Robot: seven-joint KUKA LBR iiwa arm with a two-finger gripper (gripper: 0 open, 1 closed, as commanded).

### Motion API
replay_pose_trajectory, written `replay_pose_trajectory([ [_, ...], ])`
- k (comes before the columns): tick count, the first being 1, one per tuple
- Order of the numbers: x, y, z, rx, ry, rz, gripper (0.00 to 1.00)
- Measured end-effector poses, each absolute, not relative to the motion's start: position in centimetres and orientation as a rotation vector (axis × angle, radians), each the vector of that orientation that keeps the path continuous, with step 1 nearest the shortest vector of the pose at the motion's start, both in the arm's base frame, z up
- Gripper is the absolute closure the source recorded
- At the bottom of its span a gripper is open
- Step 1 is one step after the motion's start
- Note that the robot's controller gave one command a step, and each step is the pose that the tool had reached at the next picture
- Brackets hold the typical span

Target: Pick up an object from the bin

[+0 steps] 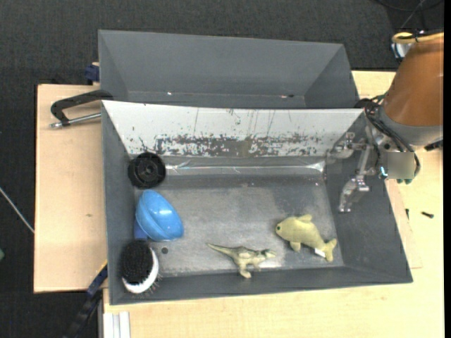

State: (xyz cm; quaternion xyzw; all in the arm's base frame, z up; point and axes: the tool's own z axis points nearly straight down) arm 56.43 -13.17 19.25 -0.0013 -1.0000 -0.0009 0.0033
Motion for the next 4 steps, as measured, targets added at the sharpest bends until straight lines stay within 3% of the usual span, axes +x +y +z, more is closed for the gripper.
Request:
replay_pose_trajectory([
  [1,51.0,-8.5,6.9,-0.158,-3.139,-0.004,0.00],
  [2,49.1,-5.8,10.2,-0.213,-3.134,-0.004,0.00],
  [3,49.3,-7.2,10.0,-0.278,-3.133,-0.001,0.00],
  [4,49.9,-6.8,7.2,-0.549,-3.095,-0.004,0.00],
])
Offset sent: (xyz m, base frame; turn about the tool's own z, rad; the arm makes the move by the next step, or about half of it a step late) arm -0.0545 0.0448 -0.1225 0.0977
